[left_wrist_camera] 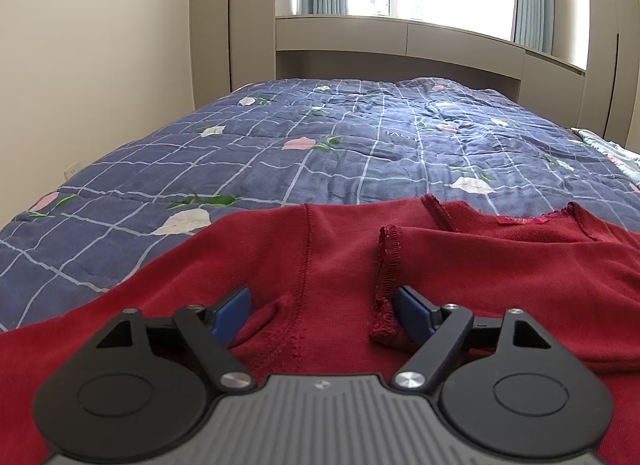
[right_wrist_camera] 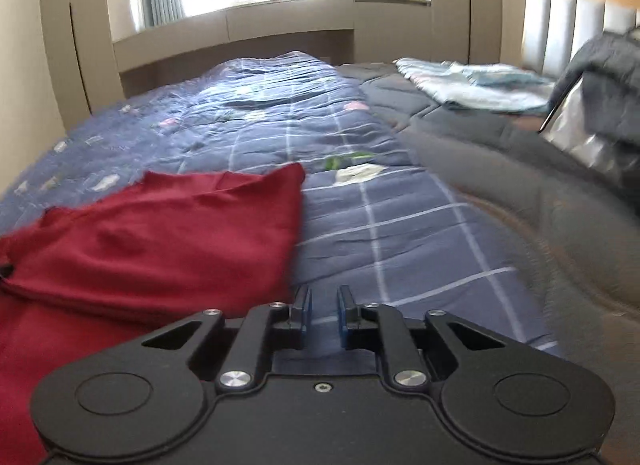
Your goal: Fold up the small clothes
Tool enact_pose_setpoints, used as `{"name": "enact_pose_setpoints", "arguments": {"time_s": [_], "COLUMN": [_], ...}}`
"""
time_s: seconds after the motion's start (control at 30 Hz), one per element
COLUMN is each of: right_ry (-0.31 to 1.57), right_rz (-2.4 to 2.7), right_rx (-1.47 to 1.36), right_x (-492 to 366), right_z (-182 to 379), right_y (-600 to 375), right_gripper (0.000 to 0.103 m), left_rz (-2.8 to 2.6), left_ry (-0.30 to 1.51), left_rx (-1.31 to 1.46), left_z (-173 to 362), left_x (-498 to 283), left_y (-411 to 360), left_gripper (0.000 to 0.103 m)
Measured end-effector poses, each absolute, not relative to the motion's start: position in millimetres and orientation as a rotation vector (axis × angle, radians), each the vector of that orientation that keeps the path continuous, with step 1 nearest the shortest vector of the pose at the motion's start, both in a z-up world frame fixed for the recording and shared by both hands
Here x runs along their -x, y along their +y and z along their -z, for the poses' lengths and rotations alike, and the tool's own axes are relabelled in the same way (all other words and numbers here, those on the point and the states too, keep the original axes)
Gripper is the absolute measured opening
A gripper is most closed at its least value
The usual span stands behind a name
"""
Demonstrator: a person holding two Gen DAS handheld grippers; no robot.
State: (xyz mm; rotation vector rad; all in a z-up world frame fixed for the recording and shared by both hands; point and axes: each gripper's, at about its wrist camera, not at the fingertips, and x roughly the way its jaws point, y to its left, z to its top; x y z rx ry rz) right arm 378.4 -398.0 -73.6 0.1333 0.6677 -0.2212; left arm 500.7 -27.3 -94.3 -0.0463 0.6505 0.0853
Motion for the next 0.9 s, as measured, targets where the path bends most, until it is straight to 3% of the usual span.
{"name": "enact_pose_setpoints", "arguments": {"time_s": [0.1, 0.17, 0.27, 0.53, 0.73, 0.9], "right_ry": [0.623, 0.573, 0.540, 0.570, 0.566, 0.687], "right_rz": [0.210, 0.160, 0.054, -0.154, -0.168, -0.144], "right_rx": [-0.114, -0.118, -0.131, -0.048, 0.123, 0.113], "right_x": [-365.4, -354.9, -347.4, -337.7, -320.5, -326.7], "right_z": [57.0, 45.3, 34.1, 34.0, 54.3, 89.6], "right_y": [-390.2, -378.2, -353.1, -260.8, -208.7, -197.8], "right_gripper": [0.050, 0.084, 0.102, 0.102, 0.102, 0.102], "left_rz": [-0.075, -0.104, -0.130, -0.330, -0.543, -0.680], "left_ry": [0.659, 0.652, 0.626, 0.663, 0.689, 0.727], "left_rx": [0.070, 0.101, 0.154, 0.397, 0.398, 0.500], "left_z": [83.2, 72.3, 48.2, 14.4, 26.4, 48.0], "left_x": [-493.5, -479.8, -452.7, -357.1, -294.6, -263.7], "left_y": [-22.7, -20.6, -12.2, 74.2, 154.3, 206.1], "left_gripper": [0.097, 0.101, 0.103, 0.103, 0.103, 0.103]}}
